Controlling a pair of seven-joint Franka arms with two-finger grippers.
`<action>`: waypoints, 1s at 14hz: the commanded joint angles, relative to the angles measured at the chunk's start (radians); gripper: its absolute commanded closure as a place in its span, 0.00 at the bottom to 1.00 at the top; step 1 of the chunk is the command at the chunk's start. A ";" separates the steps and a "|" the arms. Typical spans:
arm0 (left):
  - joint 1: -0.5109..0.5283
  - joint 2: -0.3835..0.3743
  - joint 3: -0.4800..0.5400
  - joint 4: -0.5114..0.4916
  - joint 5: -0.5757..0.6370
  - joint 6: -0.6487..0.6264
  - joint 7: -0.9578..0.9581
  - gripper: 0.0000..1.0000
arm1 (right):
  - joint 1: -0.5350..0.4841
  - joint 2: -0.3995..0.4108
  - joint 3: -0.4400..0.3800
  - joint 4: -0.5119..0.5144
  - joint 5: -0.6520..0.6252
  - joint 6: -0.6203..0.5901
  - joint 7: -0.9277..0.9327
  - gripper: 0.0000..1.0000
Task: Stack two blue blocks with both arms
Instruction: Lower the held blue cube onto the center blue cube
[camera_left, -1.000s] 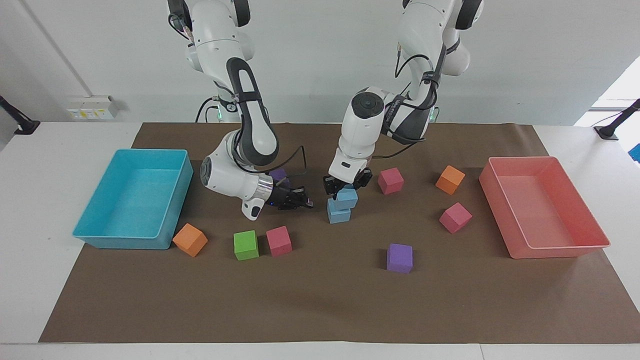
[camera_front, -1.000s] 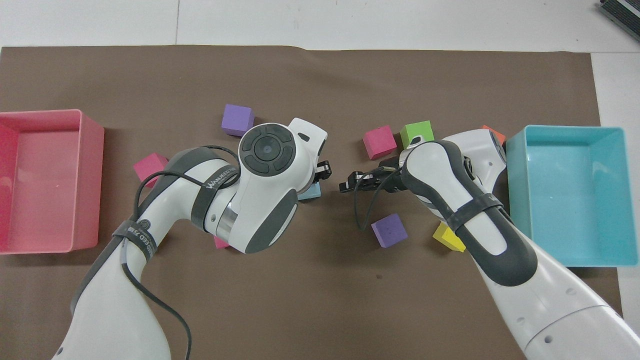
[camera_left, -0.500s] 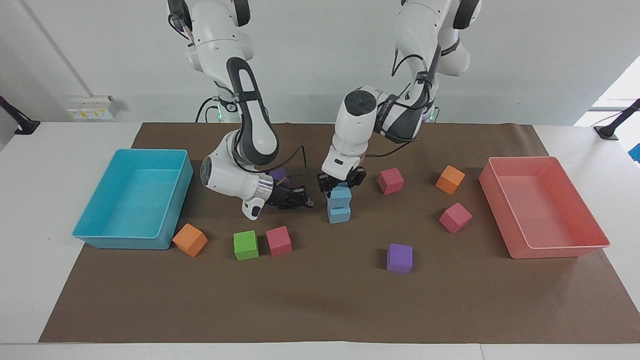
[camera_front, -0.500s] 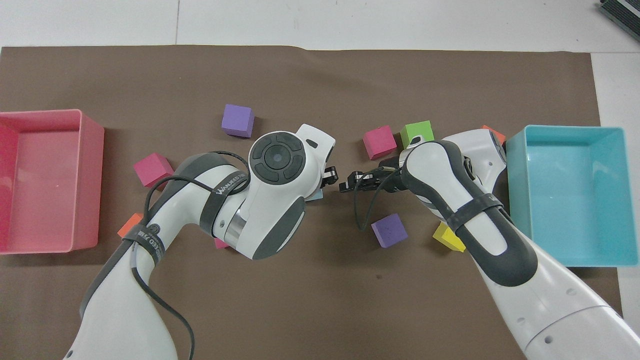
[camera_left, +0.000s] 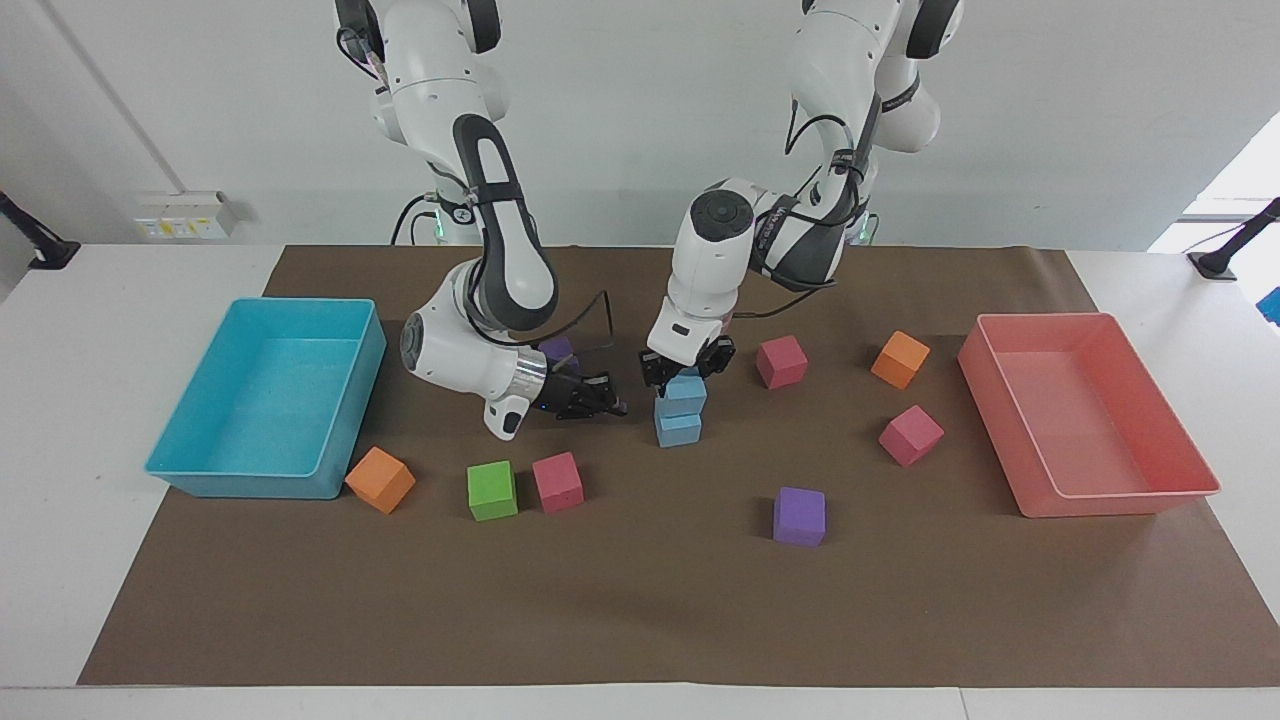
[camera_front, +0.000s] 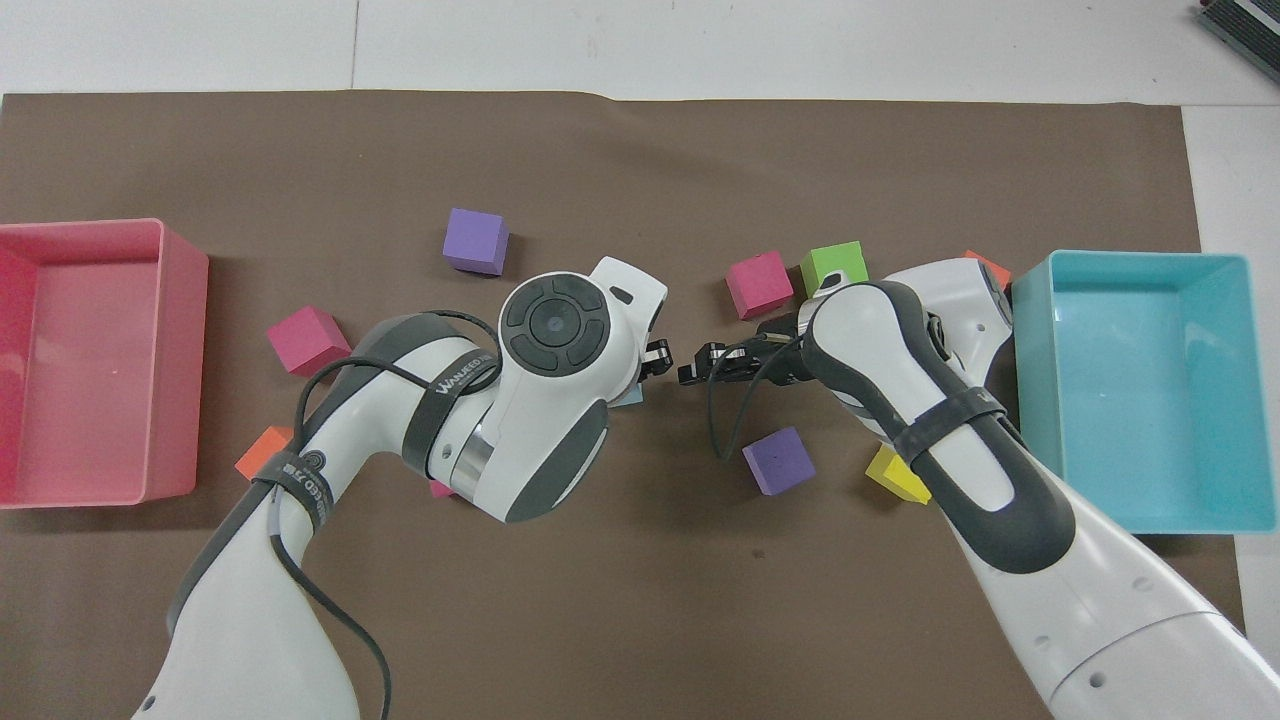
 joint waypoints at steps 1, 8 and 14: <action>-0.020 -0.012 0.019 -0.024 0.003 0.028 -0.011 0.85 | -0.015 -0.022 0.009 -0.023 0.039 -0.015 -0.036 1.00; -0.015 -0.007 0.018 -0.024 0.031 0.067 -0.006 0.84 | -0.012 -0.022 0.008 -0.023 0.039 -0.007 -0.033 1.00; -0.012 -0.007 0.018 -0.025 0.031 0.067 -0.006 0.75 | -0.014 -0.022 0.009 -0.023 0.039 -0.008 -0.032 1.00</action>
